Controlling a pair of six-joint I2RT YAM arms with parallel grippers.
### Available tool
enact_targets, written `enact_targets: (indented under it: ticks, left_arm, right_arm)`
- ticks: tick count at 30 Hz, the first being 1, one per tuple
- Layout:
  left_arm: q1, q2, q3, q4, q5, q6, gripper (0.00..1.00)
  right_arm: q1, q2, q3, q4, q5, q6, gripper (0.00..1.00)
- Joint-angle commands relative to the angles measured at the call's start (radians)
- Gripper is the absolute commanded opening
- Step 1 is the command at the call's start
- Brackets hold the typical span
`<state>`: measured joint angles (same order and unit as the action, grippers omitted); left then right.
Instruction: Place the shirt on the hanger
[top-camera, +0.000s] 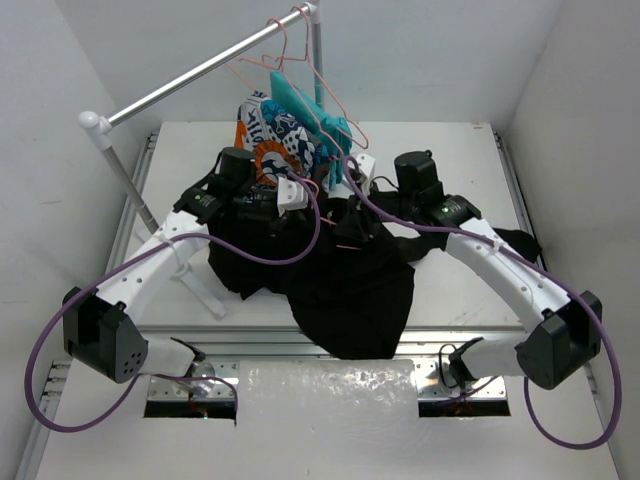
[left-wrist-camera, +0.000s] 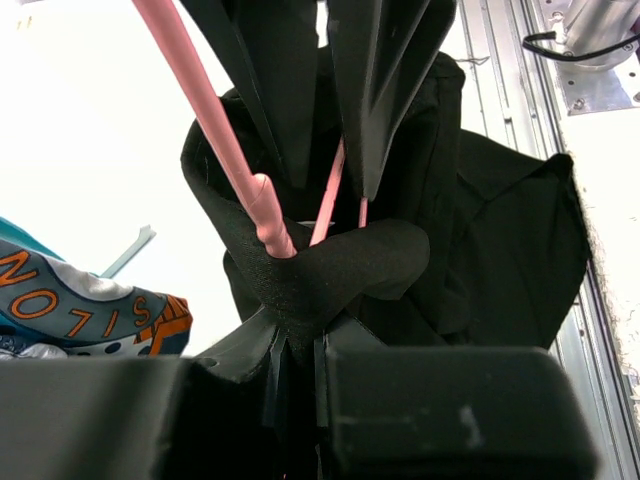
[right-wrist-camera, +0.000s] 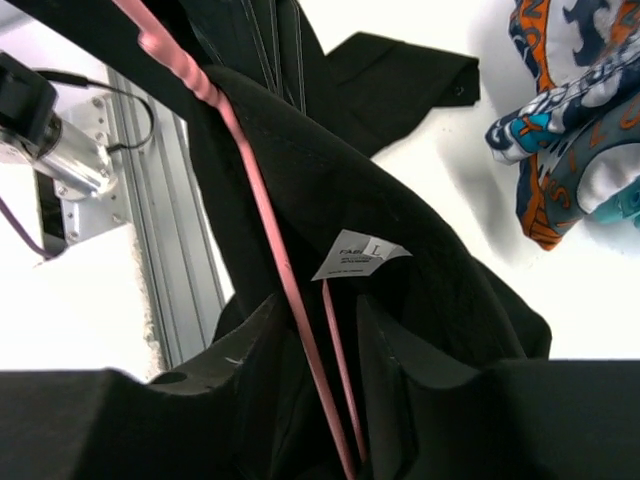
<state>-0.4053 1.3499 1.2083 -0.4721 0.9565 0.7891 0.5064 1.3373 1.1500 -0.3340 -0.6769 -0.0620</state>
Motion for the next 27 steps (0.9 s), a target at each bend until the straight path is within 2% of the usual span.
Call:
enact_targets:
  ticks: [1, 3, 5, 7, 8, 12, 17, 18, 22, 27]
  left_arm:
    - [0.006, -0.026, 0.040, 0.041, 0.062, -0.005, 0.00]
    - [0.008, -0.020, 0.042, 0.082, 0.071, -0.045, 0.00]
    - [0.011, -0.015, 0.045, 0.104, 0.079, -0.083, 0.00]
    - [0.035, -0.014, 0.045, 0.134, 0.097, -0.134, 0.00]
    - [0.051, -0.012, 0.043, 0.145, 0.126, -0.157, 0.00]
    - [0.111, -0.003, 0.039, 0.126, 0.151, -0.174, 0.00]
    - [0.122, 0.005, 0.037, 0.012, 0.188, -0.035, 0.24]
    - [0.122, 0.008, 0.036, -0.025, 0.191, 0.002, 0.25]
    - [0.125, 0.034, 0.030, -0.103, 0.150, 0.102, 0.28]
    - [0.174, 0.052, 0.033, -0.122, 0.148, 0.114, 0.28]
  right_arm:
    - [0.038, 0.023, -0.004, 0.052, 0.016, -0.036, 0.33]
    - [0.067, 0.068, 0.013, 0.053, 0.025, -0.048, 0.32]
    - [0.084, 0.091, 0.043, 0.065, 0.034, -0.033, 0.20]
    - [0.083, 0.089, 0.043, 0.099, 0.062, -0.006, 0.04]
    - [0.081, 0.079, 0.024, 0.111, 0.101, -0.015, 0.00]
    - [-0.006, -0.006, -0.047, 0.144, 0.050, 0.008, 0.00]
    - [-0.054, -0.128, -0.108, 0.089, 0.050, -0.016, 0.00]
    - [-0.055, -0.141, -0.111, 0.075, 0.050, -0.019, 0.00]
    - [-0.058, -0.191, -0.111, 0.044, 0.072, -0.038, 0.00]
    - [-0.083, -0.234, -0.087, -0.008, 0.074, -0.076, 0.00]
